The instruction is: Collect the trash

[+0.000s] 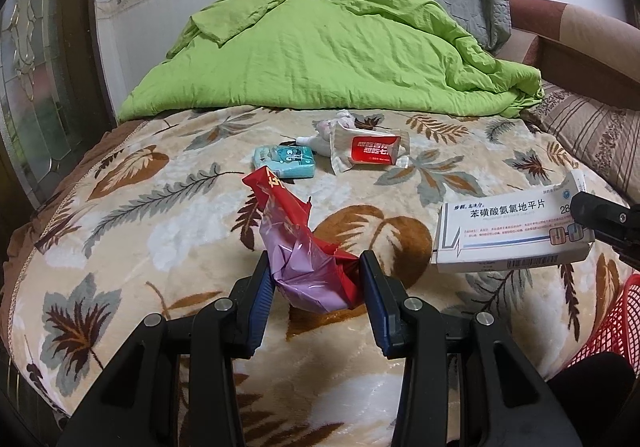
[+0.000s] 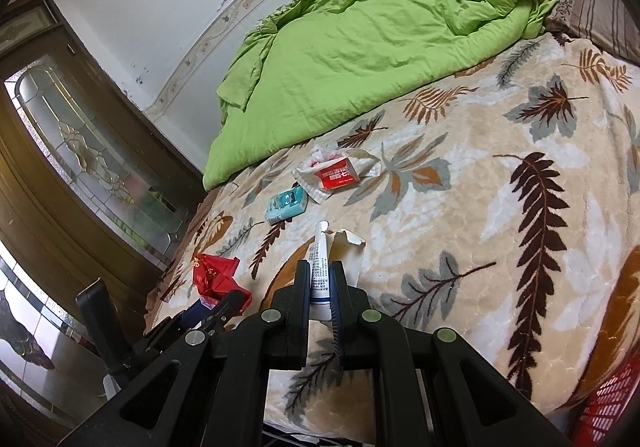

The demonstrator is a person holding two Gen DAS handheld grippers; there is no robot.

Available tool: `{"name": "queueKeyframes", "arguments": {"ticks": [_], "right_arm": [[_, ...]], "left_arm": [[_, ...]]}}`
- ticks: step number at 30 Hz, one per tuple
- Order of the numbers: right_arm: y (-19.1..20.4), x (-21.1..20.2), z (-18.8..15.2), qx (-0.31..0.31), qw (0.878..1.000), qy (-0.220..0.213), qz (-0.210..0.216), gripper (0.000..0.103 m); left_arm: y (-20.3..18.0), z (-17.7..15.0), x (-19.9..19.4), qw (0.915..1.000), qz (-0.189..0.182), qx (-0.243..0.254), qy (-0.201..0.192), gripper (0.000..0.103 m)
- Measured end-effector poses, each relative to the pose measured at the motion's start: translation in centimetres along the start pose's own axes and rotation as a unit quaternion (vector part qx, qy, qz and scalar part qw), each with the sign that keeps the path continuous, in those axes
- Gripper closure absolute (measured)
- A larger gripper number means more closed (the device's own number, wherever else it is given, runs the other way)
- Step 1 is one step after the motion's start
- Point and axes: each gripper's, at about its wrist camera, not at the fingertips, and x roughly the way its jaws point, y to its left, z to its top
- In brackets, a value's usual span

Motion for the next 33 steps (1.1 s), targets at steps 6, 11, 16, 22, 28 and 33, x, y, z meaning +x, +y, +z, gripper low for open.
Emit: {"name": "queueKeyframes", "arguments": {"ticks": [6, 11, 16, 22, 28, 33], "right_arm": [[0.1, -0.2, 0.1, 0.002, 1.0, 0.002, -0.001, 0.093], [0.4, -0.2, 0.3, -0.005, 1.0, 0.004, -0.002, 0.093], [1.1, 0.3, 0.8, -0.013, 1.0, 0.013, -0.008, 0.093], [1.3, 1.0, 1.2, -0.023, 0.999, 0.031, -0.019, 0.093], [1.3, 0.5, 1.8, -0.023, 0.999, 0.033, -0.023, 0.093], [1.3, -0.9, 2.1, -0.026, 0.999, 0.029, -0.03, 0.093]], "left_arm": [[-0.3, 0.0, 0.2, 0.9998, -0.017, -0.001, 0.011, 0.062], [-0.8, 0.1, 0.6, 0.9995, -0.027, 0.007, 0.015, 0.062], [-0.9, 0.3, 1.4, 0.9991, -0.033, 0.004, 0.027, 0.062], [-1.2, 0.3, 1.9, 0.9988, -0.035, 0.012, 0.032, 0.062], [-1.3, 0.4, 2.2, 0.9981, -0.042, 0.013, 0.044, 0.062], [-1.8, 0.7, 1.8, 0.9973, -0.051, 0.018, 0.051, 0.062]]}}
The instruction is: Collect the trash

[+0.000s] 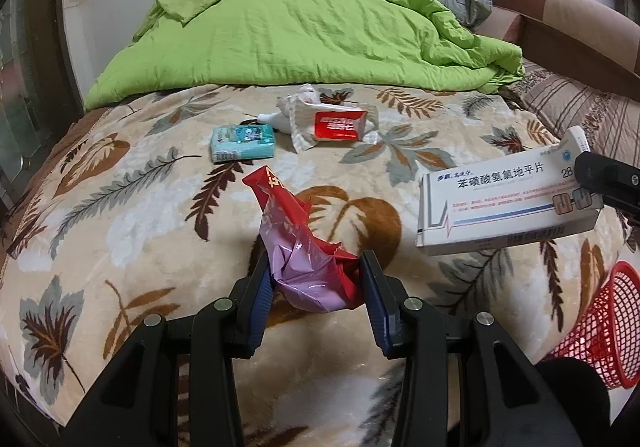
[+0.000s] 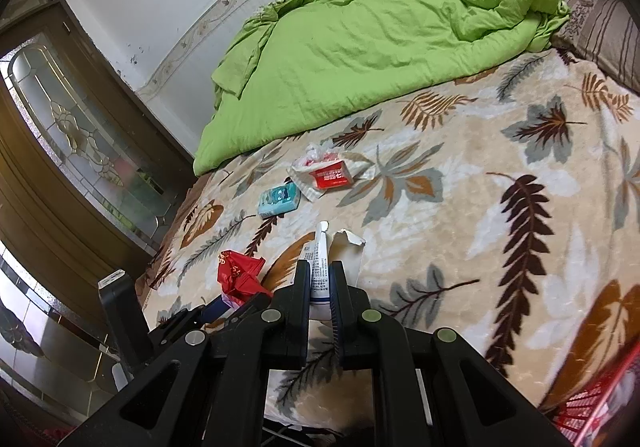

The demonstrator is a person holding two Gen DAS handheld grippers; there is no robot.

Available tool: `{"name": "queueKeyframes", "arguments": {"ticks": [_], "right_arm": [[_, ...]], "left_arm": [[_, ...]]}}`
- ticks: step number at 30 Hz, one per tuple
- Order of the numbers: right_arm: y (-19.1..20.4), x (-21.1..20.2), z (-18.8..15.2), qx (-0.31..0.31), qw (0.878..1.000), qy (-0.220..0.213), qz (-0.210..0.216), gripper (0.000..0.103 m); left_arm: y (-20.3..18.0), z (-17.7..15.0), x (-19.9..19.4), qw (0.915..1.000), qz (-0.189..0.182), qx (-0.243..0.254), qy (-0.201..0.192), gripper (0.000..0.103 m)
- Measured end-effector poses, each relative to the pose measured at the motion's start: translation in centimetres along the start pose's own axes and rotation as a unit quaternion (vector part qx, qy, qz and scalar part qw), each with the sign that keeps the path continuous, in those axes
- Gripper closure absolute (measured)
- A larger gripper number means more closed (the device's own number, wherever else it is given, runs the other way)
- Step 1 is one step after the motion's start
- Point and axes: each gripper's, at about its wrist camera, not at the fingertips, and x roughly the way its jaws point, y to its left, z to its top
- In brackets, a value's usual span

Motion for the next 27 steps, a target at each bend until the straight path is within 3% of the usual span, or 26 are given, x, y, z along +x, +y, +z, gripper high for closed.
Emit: {"name": "queueKeyframes", "arguments": {"ticks": [5, 10, 20, 27], "right_arm": [[-0.8, -3.0, 0.1, 0.008, 1.0, -0.018, -0.011, 0.093], [-2.1, -7.5, -0.1, 0.013, 0.998, -0.047, -0.037, 0.093], [-8.7, -19.2, -3.1, 0.071, 0.984, -0.113, -0.12, 0.093], [-13.3, -26.4, -5.8, 0.121, 0.967, -0.149, -0.169, 0.093]], "left_arm": [[-1.2, 0.5, -0.9, 0.9991, -0.041, 0.008, 0.01, 0.062], [-4.5, 1.3, -3.0, 0.9928, -0.108, 0.05, 0.013, 0.062], [-15.6, 2.4, -6.5, 0.9614, -0.234, 0.142, 0.027, 0.062], [-24.6, 1.5, -7.5, 0.9299, -0.306, 0.196, 0.058, 0.062]]}}
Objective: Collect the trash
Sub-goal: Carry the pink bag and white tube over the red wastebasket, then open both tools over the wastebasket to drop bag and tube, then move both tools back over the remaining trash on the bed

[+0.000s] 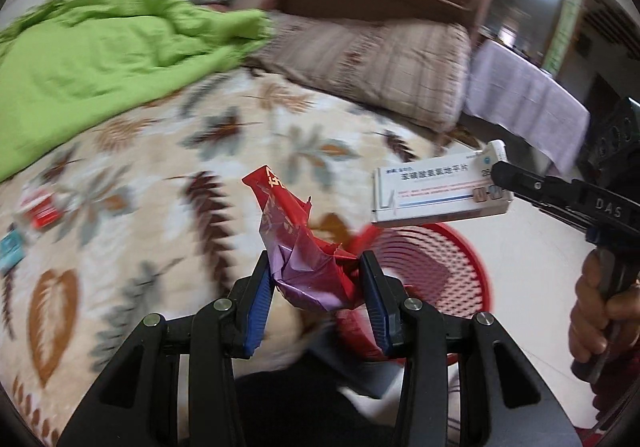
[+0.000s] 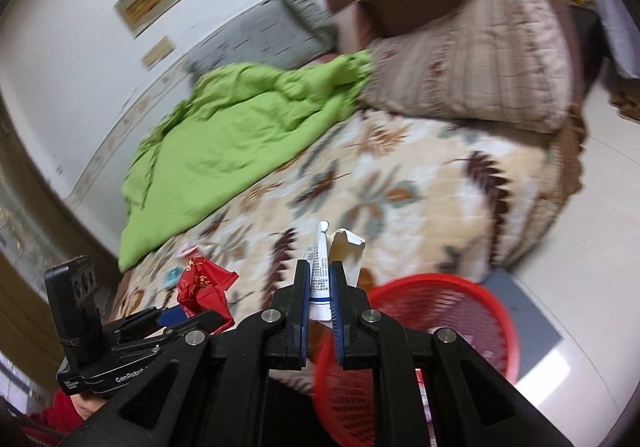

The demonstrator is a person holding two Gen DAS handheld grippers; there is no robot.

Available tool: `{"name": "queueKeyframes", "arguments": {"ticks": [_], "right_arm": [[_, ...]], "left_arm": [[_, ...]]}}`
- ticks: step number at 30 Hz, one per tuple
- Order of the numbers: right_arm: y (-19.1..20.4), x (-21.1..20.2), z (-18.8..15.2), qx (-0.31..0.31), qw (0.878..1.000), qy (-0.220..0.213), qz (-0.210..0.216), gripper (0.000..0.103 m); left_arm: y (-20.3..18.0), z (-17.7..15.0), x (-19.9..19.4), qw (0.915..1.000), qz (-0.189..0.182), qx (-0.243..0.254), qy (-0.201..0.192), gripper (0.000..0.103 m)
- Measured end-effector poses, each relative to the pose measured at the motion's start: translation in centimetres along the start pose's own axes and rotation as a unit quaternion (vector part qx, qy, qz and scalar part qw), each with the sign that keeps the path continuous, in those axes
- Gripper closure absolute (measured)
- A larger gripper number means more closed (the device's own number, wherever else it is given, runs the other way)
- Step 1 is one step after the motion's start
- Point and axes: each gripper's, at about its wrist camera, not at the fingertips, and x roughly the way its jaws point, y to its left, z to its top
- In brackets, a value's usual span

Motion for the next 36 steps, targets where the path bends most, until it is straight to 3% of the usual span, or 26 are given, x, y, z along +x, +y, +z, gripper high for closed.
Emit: {"name": "queueKeyframes", "arguments": {"ticks": [8, 10, 12, 14, 18, 20, 29, 36], "right_arm": [[-4.2, -2.2, -0.7, 0.021, 0.999, 0.016, -0.036, 0.09], [-4.8, -1.7, -1.3, 0.024, 0.998, 0.036, -0.043, 0.089], [-5.2, -1.4, -1.8, 0.022, 0.997, 0.048, -0.05, 0.074], [-5.4, -1.5, -2.0, 0.022, 0.997, 0.048, -0.055, 0.052], [-4.7, -1.3, -1.7, 0.015, 0.998, 0.039, -0.053, 0.05], [-3.7, -0.7, -1.5, 0.004, 0.998, 0.04, -0.048, 0.041], [4.3, 6.0, -1.3, -0.068, 0.994, 0.084, 0.021, 0.04], [12.2, 13.4, -1.5, -0.113, 0.981, 0.128, 0.089, 0.04]], "left_arm": [[-6.8, 0.7, 5.6, 0.995, -0.058, 0.05, 0.064, 0.059], [-7.3, 0.4, 6.6, 0.9936, -0.06, 0.049, 0.082, 0.043], [-7.4, 0.2, 7.0, 0.9928, -0.064, 0.046, 0.091, 0.036], [-7.2, 0.0, 6.8, 0.9929, -0.061, 0.043, 0.092, 0.036], [-6.0, 0.2, 5.5, 0.9955, -0.046, 0.033, 0.076, 0.034], [-4.8, 0.3, 4.5, 0.9972, -0.034, 0.021, 0.063, 0.034], [4.7, -0.5, -0.8, 0.9966, 0.042, -0.07, 0.013, 0.032], [16.6, -3.1, -6.4, 0.9761, 0.129, -0.174, -0.022, 0.032]]}}
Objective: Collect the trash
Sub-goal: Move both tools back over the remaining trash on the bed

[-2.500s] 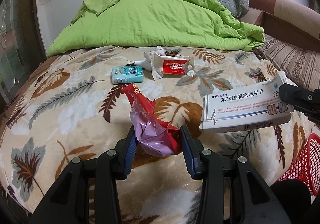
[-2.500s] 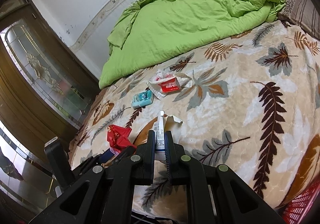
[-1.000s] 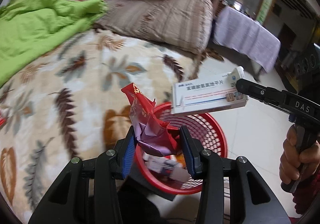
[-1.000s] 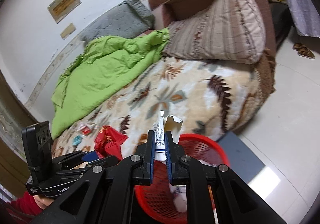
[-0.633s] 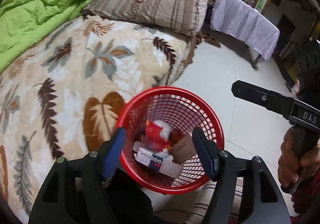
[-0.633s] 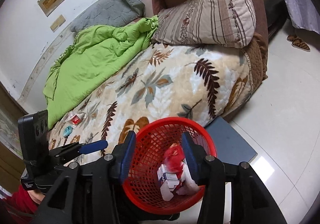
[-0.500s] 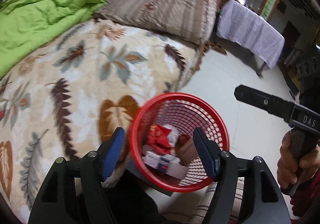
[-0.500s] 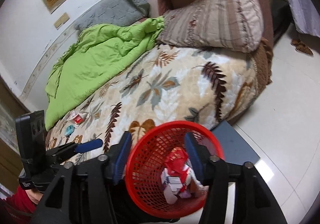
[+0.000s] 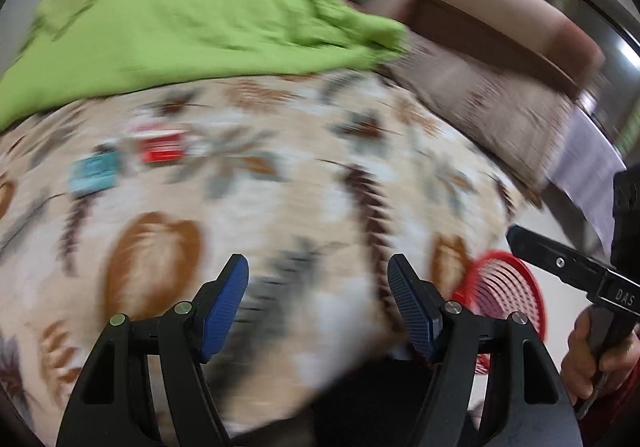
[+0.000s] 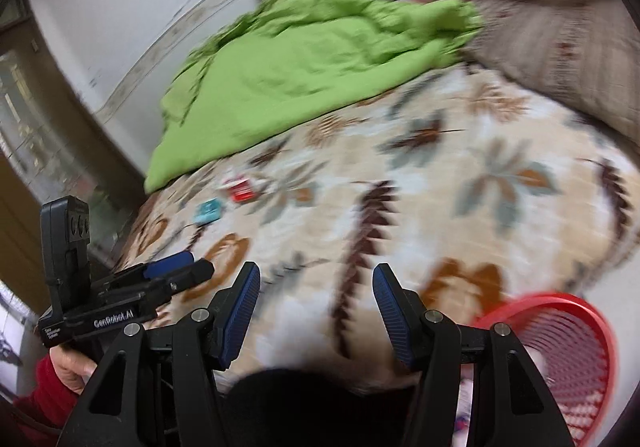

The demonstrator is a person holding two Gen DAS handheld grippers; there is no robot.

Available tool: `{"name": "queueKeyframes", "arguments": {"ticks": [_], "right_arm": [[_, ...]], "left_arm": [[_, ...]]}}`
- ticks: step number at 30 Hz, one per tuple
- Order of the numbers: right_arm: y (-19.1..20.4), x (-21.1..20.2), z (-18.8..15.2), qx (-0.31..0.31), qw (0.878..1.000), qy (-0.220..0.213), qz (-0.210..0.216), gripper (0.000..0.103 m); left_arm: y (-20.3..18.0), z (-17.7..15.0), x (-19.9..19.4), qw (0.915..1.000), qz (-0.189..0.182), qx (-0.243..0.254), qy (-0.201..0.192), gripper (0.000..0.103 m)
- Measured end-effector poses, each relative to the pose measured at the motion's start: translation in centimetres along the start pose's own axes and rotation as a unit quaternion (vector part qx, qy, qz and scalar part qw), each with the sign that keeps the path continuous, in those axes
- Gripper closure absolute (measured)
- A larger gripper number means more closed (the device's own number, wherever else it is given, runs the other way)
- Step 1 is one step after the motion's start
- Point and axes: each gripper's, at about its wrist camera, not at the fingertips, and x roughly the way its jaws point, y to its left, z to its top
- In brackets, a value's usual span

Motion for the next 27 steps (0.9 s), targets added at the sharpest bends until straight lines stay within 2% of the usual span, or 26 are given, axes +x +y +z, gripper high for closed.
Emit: {"name": "queueKeyframes", "arguments": {"ticks": [6, 9, 12, 17, 20, 22, 25, 27], "right_arm": [[5.1, 6.5, 2.7, -0.049, 0.998, 0.031, 0.035, 0.04], [7.2, 9.5, 4.3, -0.066, 0.996, 0.044, 0.051, 0.04], [8.6, 12.8, 6.0, -0.074, 0.994, 0.056, 0.063, 0.04], [9.9, 18.9, 8.9, -0.078, 0.991, 0.079, 0.074, 0.04], [10.1, 22.6, 10.8, -0.072, 0.99, 0.086, 0.084, 0.04], [9.9, 25.4, 12.1, -0.058, 0.991, 0.087, 0.087, 0.04], [9.2, 29.2, 13.7, -0.034, 0.991, 0.097, 0.091, 0.04], [9.0, 31.7, 14.5, -0.027, 0.989, 0.109, 0.093, 0.04]], "left_arm": [[11.2, 1.8, -1.2, 0.9935, 0.084, -0.072, -0.028, 0.031], [16.3, 2.8, -0.3, 0.9873, 0.114, -0.106, -0.03, 0.031], [20.8, 3.9, 1.2, 0.9828, 0.127, -0.131, -0.029, 0.031], [26.4, 6.3, 4.5, 0.9806, 0.109, -0.161, -0.026, 0.031], [28.4, 8.0, 6.3, 0.9783, 0.098, -0.18, -0.03, 0.031], [29.7, 8.9, 7.9, 0.977, 0.062, -0.202, -0.027, 0.031], [31.0, 9.9, 10.3, 0.9744, 0.047, -0.219, -0.019, 0.031], [31.2, 9.9, 11.8, 0.976, 0.016, -0.217, 0.0, 0.031]]}}
